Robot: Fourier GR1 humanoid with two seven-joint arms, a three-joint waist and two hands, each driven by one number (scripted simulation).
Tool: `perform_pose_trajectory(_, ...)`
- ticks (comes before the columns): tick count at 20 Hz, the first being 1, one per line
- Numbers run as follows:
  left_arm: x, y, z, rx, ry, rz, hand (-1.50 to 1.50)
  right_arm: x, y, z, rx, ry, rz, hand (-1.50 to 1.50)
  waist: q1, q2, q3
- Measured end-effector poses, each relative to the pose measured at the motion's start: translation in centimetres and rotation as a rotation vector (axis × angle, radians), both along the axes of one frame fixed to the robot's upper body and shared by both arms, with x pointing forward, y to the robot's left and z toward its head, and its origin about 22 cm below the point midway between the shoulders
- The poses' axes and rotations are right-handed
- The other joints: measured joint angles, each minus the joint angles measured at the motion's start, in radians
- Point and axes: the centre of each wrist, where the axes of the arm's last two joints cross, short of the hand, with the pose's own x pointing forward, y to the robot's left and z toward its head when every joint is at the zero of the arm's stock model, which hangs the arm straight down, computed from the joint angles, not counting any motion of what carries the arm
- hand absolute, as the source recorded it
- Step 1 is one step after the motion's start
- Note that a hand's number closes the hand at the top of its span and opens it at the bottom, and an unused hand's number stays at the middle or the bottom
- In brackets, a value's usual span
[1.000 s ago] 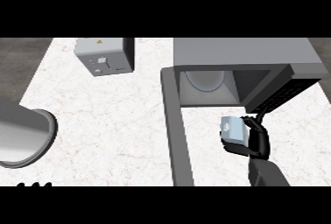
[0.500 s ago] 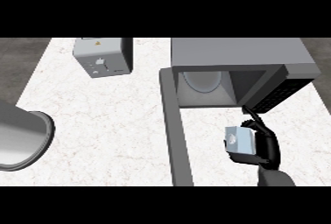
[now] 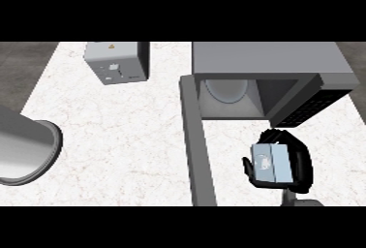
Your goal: Pick up the milk, place it into the microwave and close the microwave
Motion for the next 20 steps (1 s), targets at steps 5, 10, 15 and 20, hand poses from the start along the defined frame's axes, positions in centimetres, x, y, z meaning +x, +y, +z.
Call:
perform_pose_trajectory(5, -0.4, 0.4, -0.7, -0.001, 0.0, 0.007, -1.5, 1.4, 1.8, 2.2, -0.056, -0.001, -0.022, 1.5, 0.008, 0.002, 0.0)
perform_pose_trajectory(10, -0.3, 0.8, -0.5, -0.001, 0.004, 0.017, -1.5, 3.7, 4.4, 1.9, -0.096, 0.022, -0.03, 1.5, 0.014, 0.005, 0.001)
perform_pose_trajectory(15, 0.0, 1.6, -0.3, 0.0, 0.006, 0.012, -1.5, 6.9, 5.9, 1.7, -0.164, 0.069, -0.071, 1.5, 0.019, 0.006, 0.001)
perform_pose_trajectory(20, -0.1, 2.3, -0.3, 0.005, 0.015, 0.009, -1.5, 10.0, 6.2, 1.0, -0.187, 0.123, -0.114, 1.5, 0.027, 0.009, 0.001)
